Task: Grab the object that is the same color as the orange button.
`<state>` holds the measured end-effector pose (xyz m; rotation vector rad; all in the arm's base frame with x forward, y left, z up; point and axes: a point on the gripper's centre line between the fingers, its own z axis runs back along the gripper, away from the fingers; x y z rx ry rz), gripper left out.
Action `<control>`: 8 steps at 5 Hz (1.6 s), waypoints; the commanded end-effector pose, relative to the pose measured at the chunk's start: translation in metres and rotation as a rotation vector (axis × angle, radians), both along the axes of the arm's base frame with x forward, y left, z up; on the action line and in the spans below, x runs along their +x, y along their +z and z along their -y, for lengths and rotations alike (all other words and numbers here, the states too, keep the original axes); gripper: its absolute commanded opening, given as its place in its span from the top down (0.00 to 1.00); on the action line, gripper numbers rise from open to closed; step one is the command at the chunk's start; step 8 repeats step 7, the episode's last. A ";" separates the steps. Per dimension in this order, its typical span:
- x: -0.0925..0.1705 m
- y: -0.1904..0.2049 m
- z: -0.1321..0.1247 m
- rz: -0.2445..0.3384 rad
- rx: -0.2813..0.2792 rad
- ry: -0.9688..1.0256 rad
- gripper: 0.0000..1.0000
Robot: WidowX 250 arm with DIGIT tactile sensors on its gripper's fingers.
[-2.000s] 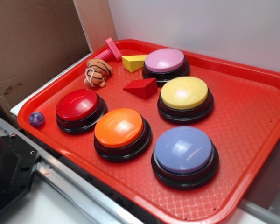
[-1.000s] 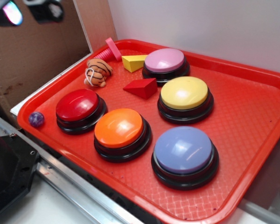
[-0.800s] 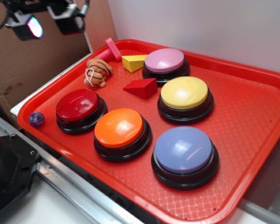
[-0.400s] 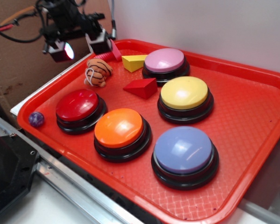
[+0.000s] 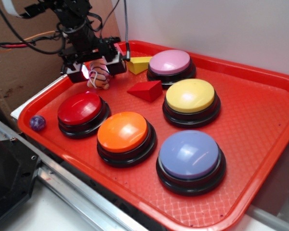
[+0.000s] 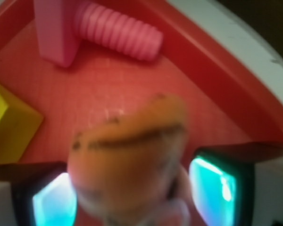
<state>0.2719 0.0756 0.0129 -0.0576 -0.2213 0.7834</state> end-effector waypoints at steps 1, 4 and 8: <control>0.002 0.021 -0.001 0.010 0.075 -0.033 1.00; -0.002 0.136 0.051 -0.074 0.047 -0.364 1.00; -0.022 0.204 0.097 0.015 -0.020 -0.589 1.00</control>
